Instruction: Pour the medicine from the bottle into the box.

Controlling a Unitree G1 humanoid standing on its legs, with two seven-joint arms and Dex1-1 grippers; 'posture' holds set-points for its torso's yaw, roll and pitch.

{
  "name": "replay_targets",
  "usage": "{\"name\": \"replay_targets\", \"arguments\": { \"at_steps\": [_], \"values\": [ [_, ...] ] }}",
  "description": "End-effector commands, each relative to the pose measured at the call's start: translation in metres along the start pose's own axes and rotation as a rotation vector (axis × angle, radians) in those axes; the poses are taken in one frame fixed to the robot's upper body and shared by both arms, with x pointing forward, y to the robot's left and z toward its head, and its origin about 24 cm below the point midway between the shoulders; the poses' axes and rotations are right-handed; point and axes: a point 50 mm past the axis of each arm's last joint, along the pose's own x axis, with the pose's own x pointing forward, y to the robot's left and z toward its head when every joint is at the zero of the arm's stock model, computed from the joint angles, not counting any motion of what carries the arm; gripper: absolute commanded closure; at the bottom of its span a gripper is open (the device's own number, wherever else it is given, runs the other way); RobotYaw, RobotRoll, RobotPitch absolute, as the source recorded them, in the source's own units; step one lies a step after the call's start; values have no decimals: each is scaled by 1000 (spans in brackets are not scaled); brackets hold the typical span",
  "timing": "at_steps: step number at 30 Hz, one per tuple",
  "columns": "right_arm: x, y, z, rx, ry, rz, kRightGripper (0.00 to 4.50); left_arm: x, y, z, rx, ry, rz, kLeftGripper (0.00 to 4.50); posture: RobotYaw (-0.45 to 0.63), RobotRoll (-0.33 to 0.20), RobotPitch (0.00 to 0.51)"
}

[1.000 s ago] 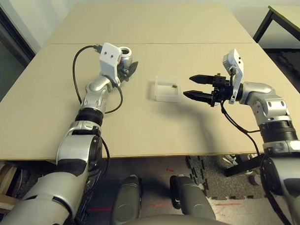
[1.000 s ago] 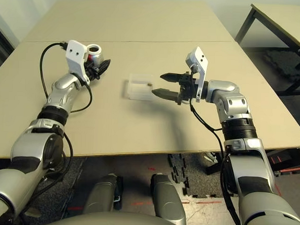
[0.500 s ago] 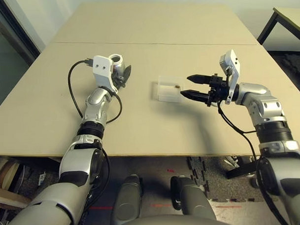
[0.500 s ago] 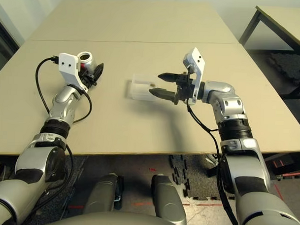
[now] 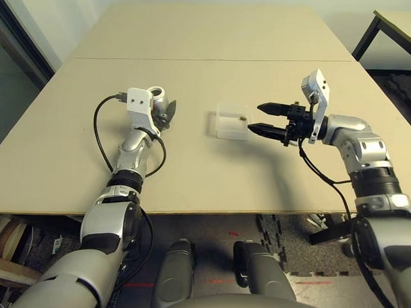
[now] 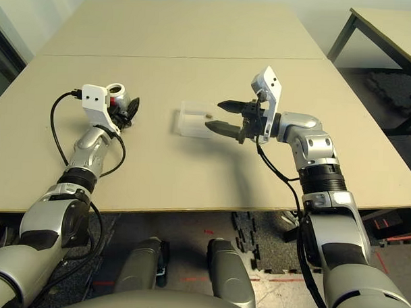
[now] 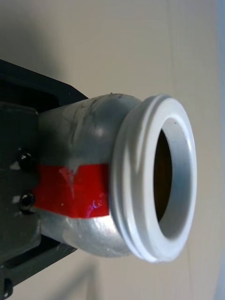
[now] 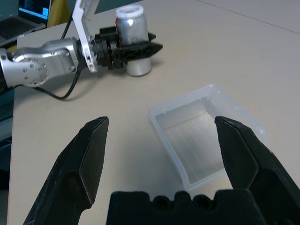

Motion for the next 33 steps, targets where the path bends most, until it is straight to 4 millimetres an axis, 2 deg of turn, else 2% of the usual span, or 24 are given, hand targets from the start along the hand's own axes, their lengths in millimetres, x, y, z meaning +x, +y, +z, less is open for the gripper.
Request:
{"name": "replay_targets", "arguments": {
  "at_steps": [1,3,4,16,25,33],
  "values": [
    [-4,-1,3,-9,-21,-15,0,-4,0,-9,-5,30,12,837,-74,0,88],
    [-4,-2,5,-12,-23,-18,0,-5,1,-10,-3,30,17,138,-73,0,87],
    [-4,-2,5,-12,-23,-19,0,-5,1,-10,-3,29,18,36,-71,0,86],
    [-4,-4,2,-15,-18,-31,0,-16,8,-14,12,16,36,36,-62,0,89],
    [-7,-5,-5,-13,-7,-49,0,-31,11,-3,42,-40,0,36,-59,0,94],
    [-14,-10,-10,-17,-4,-101,0,-71,10,14,23,-79,29,36,-42,0,94]
  ]
}}
